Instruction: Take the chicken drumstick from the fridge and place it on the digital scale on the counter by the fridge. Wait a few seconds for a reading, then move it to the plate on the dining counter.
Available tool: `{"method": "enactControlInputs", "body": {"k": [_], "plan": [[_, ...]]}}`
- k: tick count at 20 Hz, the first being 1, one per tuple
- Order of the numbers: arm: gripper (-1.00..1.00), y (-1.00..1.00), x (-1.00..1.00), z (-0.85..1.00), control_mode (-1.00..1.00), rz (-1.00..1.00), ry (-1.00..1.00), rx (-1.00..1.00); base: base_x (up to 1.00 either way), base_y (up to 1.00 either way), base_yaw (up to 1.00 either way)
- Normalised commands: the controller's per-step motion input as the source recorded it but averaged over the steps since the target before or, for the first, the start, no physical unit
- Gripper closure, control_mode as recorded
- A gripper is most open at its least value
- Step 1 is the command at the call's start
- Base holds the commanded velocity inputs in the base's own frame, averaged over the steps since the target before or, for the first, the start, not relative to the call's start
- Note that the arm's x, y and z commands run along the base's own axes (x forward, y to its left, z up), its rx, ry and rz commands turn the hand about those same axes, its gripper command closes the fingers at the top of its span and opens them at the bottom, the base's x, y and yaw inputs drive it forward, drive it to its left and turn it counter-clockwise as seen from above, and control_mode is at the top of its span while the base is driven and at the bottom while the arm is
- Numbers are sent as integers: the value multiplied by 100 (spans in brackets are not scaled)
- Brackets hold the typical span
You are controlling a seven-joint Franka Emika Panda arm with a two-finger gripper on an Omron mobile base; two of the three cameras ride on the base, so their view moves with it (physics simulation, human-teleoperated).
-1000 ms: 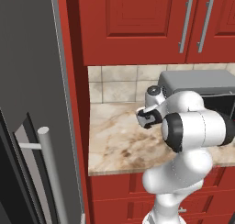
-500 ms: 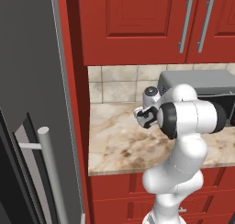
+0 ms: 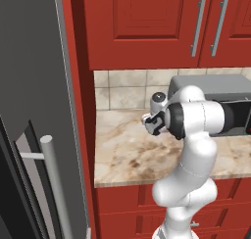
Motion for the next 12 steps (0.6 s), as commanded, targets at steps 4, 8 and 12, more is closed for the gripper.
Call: {"method": "enactControlInputs", "body": {"k": [4,8,12], "plan": [[100,0,27,-21,-100,0,0,0,0,0,0],[100,-7,13,-20,-100,0,0,0,0,0,0],[100,-8,7,-24,-100,0,0,0,0,0,0]]}}
